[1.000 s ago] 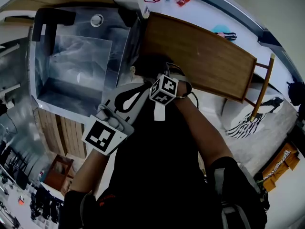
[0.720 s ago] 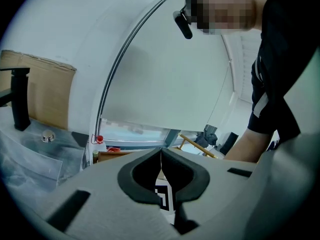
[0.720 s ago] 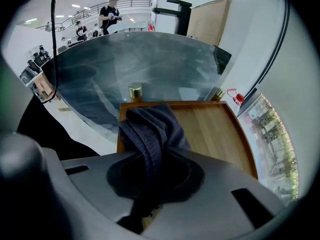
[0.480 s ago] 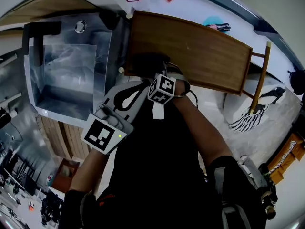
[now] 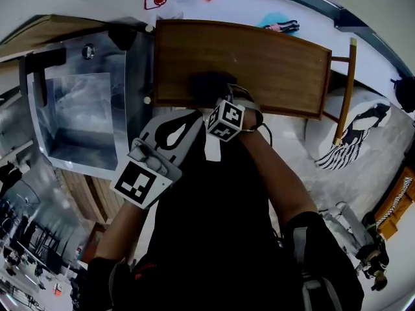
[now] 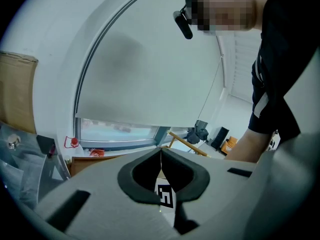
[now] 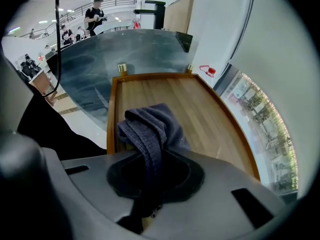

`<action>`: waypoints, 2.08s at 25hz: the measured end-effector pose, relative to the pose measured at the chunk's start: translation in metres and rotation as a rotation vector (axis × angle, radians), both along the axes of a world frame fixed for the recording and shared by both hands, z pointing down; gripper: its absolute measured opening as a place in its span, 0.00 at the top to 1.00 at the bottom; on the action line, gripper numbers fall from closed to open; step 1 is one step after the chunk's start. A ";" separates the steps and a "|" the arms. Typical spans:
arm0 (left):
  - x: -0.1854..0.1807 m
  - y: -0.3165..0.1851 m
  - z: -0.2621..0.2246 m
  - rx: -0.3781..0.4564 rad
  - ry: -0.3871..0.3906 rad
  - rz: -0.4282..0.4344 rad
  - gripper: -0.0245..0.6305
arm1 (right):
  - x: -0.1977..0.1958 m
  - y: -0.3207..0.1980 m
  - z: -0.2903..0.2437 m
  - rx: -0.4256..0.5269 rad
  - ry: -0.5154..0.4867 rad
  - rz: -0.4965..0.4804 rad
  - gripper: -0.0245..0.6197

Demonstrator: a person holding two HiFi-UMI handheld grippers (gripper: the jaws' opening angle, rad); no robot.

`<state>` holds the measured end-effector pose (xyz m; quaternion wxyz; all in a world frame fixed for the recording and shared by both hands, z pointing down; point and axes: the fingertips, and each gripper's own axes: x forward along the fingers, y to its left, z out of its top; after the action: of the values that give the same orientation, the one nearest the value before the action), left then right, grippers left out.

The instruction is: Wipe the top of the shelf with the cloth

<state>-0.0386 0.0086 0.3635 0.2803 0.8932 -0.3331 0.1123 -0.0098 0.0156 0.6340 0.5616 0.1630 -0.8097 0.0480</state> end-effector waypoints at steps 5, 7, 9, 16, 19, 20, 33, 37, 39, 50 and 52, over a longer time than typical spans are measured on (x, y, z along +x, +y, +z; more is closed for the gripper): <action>0.027 -0.002 -0.001 0.002 0.001 0.036 0.93 | 0.033 -0.002 0.000 0.003 0.009 0.043 0.90; 0.037 -0.002 -0.001 0.002 -0.001 0.049 0.93 | 0.045 -0.003 0.000 0.004 0.012 0.060 0.90; 0.047 -0.002 -0.001 0.001 -0.001 0.061 0.93 | 0.057 -0.004 0.000 0.005 0.014 0.077 0.90; 0.082 -0.002 -0.003 0.007 0.000 0.102 0.93 | 0.099 -0.004 0.001 0.006 0.024 0.132 0.90; 0.095 -0.001 -0.003 0.006 0.000 0.119 0.93 | 0.116 -0.004 0.001 0.006 0.028 0.157 0.90; 0.100 -0.001 -0.003 0.005 0.000 0.125 0.93 | 0.122 -0.004 0.001 0.007 0.029 0.165 0.90; 0.154 0.000 -0.005 0.015 -0.003 0.195 0.93 | 0.202 -0.005 0.001 0.021 0.056 0.273 0.90; 0.169 0.001 -0.004 0.015 -0.005 0.216 0.93 | 0.226 -0.005 0.001 0.026 0.063 0.312 0.90; 0.176 0.002 -0.003 0.014 -0.005 0.226 0.93 | 0.237 -0.006 0.001 0.028 0.068 0.332 0.90; 0.200 -0.003 -0.006 0.020 -0.005 0.273 0.93 | 0.301 -0.009 0.000 0.039 0.114 0.451 0.90; 0.201 -0.004 -0.007 0.023 -0.005 0.274 0.93 | 0.312 -0.010 0.000 0.039 0.126 0.471 0.90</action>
<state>0.1623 0.0046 0.3562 0.2513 0.9332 -0.2097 0.1481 0.3026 0.0059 0.6340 0.5809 0.3610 -0.7136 0.1517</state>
